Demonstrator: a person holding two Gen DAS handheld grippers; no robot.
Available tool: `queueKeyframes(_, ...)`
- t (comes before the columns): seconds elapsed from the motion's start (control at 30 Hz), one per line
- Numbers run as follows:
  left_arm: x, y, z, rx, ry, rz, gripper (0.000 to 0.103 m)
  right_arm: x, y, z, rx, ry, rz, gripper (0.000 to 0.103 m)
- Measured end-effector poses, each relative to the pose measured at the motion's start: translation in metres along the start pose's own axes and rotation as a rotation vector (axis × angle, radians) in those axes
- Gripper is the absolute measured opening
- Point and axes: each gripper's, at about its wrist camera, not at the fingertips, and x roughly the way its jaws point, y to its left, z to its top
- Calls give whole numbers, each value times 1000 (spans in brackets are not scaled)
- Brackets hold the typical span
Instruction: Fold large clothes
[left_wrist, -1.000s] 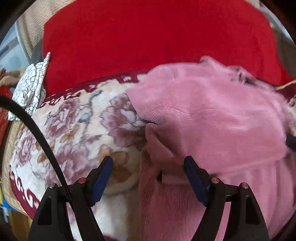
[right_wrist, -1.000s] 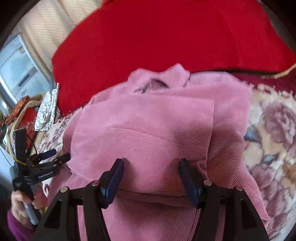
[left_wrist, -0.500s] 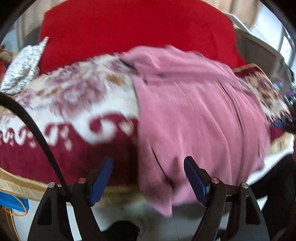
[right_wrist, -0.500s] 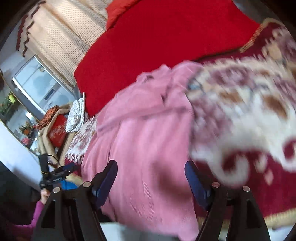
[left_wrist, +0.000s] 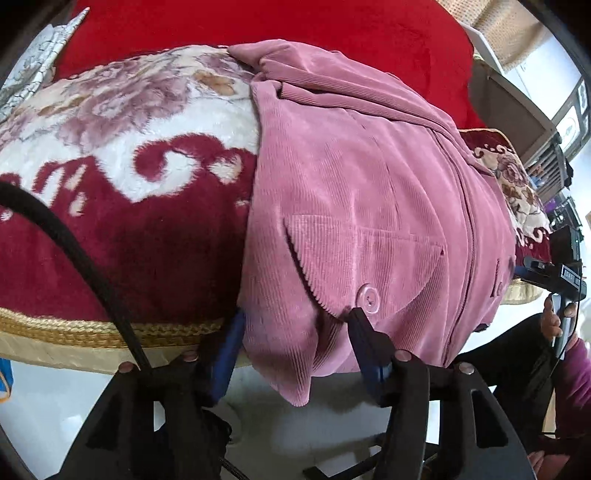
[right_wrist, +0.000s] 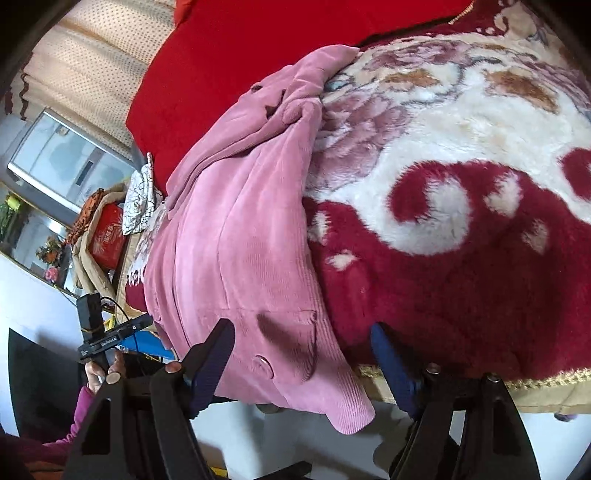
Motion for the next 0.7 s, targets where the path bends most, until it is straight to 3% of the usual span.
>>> queueKeyframes(0.07, 0, 0, 1, 4, -9, -18, 56, -1, 4, -4, 2, 6, 39, 76)
queueKeyframes(0.1, -1, 0, 1, 0, -15, -22, 46, 3, 11, -4, -11, 16, 47, 69)
queueKeyframes(0.17, -1, 4, 3, -8, -17, -26, 37, 8, 24, -8, -63, 25, 18, 69)
queueKeyframes(0.33, -3, 7, 2, -9, -20, -23, 37, 9, 37, -11, -127, 27, 20, 52)
queueKeyframes(0.47, -12, 6, 1, 8, -61, 55, 55, 17, 32, -10, -105, 43, -12, 50)
queueKeyframes(0.6, -23, -3, 5, 51, -145, 114, 66, 19, 44, -13, -169, 45, 14, 48)
queueKeyframes(0.7, -9, -8, 10, 84, -95, 99, 66, 22, 46, -13, -176, 47, 3, 48)
